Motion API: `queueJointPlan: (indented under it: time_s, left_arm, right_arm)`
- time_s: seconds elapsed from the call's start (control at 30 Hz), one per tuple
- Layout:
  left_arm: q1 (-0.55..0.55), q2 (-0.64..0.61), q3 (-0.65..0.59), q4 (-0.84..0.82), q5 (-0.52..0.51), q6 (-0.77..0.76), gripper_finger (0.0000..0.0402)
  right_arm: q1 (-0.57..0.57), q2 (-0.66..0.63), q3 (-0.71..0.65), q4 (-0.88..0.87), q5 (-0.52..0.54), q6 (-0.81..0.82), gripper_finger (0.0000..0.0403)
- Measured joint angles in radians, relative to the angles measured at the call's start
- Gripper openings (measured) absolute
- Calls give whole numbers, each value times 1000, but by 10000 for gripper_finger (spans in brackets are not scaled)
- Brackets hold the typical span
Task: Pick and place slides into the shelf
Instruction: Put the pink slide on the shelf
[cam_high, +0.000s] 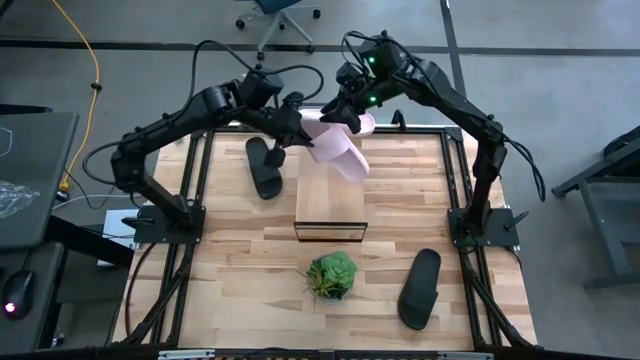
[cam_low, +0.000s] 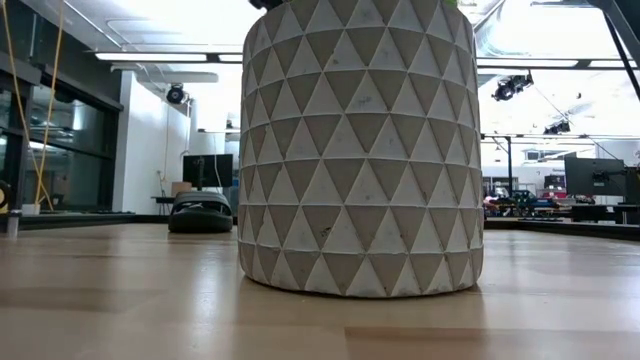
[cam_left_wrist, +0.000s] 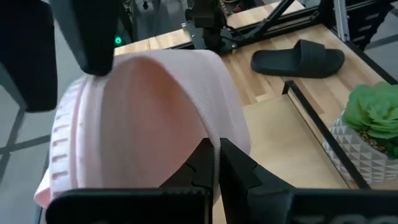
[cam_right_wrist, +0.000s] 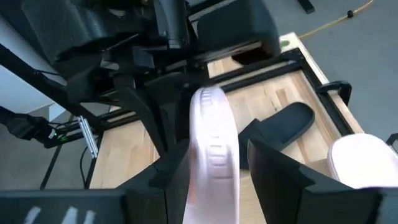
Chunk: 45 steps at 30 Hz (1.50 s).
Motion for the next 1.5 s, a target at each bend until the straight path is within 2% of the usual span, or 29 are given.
queueJointPlan:
  time_s: [0.27, 0.87, 1.0, 1.17, 1.33, 1.5]
  left_arm:
    - [0, 20, 38, -3, 0, 2, 0]
    - [-1, 29, 42, 6, 15, 2, 0]
    - [-1, 29, 41, 9, 18, 2, 0]
    - [-1, 29, 41, 14, 17, -2, 3]
    - [-1, 28, 56, 3, -53, -17, 44]
    - [0, 27, 110, 0, -106, -24, 111]
  right_arm:
    - [2, 0, 0, -18, 0, -19, 151]
    - [18, 7, 0, -18, 46, -19, 150]
    - [20, 10, 0, -15, 54, -19, 130]
    - [19, 10, -1, -15, 56, -19, 76]
    - [7, 10, -1, -21, 62, -19, 23]
    - [6, 10, -1, -37, 122, -27, 21]
